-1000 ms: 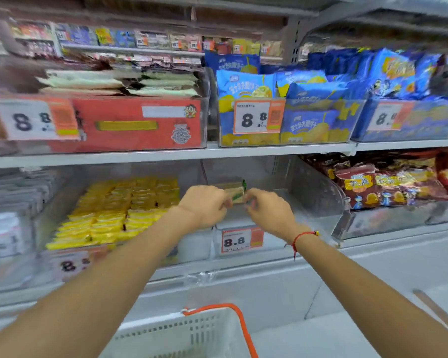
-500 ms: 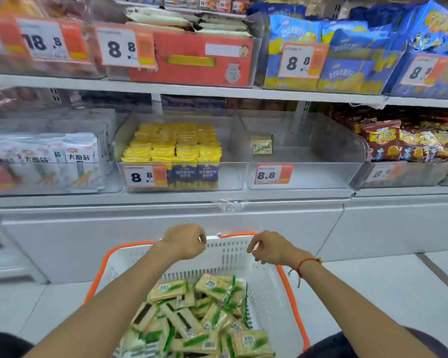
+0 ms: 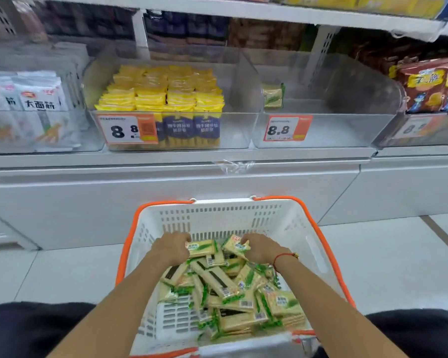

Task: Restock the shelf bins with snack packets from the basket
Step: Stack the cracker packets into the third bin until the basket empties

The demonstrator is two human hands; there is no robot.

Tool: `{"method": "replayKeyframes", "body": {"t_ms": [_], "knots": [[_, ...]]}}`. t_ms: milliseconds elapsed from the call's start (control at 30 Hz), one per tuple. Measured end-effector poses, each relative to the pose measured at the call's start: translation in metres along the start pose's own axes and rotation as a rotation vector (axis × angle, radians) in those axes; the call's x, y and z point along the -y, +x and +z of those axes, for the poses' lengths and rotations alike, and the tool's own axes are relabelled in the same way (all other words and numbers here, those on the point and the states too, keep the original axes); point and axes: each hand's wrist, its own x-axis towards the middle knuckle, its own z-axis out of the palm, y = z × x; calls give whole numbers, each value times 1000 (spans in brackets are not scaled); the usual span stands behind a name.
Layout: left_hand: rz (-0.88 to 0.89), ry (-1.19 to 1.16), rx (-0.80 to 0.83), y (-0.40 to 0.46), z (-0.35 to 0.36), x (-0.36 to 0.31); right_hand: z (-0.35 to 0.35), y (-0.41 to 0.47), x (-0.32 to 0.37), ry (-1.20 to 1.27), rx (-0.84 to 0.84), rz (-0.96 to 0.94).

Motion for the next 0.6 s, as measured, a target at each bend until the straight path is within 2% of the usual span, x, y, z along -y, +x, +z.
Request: {"method": "replayKeyframes", "body": {"t_ms": [100, 267, 433, 600], "knots": [[-26, -144, 113, 30, 25, -22, 17, 17, -17, -39, -65, 61], [-54, -102, 244, 70, 62, -51, 37, 37, -54, -31, -95, 191], [-114, 124, 129, 103, 75, -48, 52, 59, -81, 67, -97, 294], [-186, 167, 148, 129, 89, -41, 53, 79, -96, -80, -216, 322]]}}
